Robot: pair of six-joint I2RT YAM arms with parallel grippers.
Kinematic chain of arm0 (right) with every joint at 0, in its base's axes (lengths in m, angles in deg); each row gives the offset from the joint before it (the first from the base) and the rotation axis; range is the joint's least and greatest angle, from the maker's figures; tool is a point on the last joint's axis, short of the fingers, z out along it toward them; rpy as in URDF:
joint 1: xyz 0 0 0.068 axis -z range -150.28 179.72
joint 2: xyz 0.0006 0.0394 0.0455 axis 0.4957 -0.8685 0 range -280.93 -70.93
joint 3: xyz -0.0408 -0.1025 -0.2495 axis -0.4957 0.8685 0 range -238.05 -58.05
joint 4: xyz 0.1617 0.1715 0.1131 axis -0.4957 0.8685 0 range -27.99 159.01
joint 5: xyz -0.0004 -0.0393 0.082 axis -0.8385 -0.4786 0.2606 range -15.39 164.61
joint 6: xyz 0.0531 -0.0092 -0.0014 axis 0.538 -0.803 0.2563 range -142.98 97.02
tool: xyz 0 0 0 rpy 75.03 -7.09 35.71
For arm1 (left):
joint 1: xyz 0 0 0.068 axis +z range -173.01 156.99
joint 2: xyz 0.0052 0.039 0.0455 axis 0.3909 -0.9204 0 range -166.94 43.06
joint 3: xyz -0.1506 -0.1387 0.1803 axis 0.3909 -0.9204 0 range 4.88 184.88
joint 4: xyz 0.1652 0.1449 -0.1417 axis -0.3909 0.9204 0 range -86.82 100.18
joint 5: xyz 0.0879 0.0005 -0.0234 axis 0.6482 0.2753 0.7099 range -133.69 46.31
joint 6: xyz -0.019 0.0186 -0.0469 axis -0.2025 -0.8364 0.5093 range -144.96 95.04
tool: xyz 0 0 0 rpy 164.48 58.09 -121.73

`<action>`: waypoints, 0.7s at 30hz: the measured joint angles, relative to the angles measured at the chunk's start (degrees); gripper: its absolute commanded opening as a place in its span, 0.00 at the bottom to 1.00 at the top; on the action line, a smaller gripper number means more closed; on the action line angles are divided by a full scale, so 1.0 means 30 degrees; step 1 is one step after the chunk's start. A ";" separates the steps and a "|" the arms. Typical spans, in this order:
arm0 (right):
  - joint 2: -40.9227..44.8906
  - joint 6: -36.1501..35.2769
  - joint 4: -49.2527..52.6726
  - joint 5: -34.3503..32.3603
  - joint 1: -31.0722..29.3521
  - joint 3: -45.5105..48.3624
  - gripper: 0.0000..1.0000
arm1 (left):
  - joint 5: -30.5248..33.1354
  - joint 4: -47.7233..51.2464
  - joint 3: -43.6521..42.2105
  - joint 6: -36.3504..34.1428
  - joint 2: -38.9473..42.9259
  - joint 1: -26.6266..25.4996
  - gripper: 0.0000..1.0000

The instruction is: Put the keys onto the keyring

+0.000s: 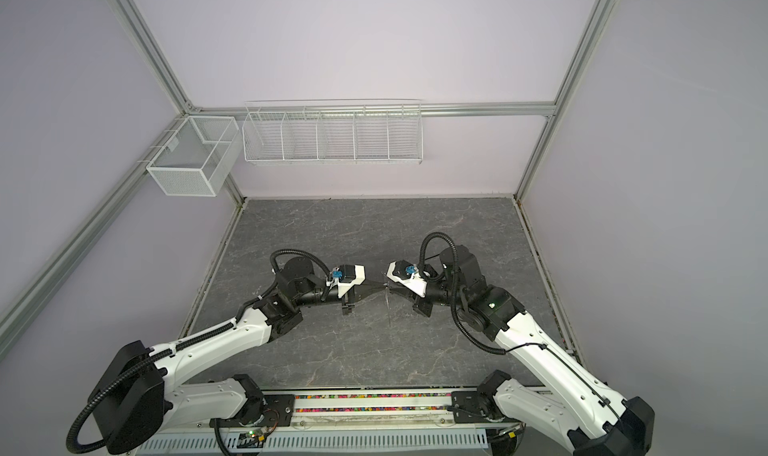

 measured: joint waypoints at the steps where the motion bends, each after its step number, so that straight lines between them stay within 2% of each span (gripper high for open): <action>1: 0.0000 0.0000 0.0000 0.0000 0.0007 0.0000 0.19 | -0.0007 -0.0051 0.0000 0.0007 0.0000 0.0000 0.00; 15: -0.0423 0.0219 -0.0029 0.0000 0.0000 -0.0007 0.08 | -0.0284 -0.0233 0.0153 0.0080 -0.0379 0.0000 0.00; 21: -0.0481 0.0270 -0.0015 -0.0022 0.0007 -0.0007 0.07 | -0.0255 0.0204 0.0335 -0.0240 -0.0481 0.0051 0.00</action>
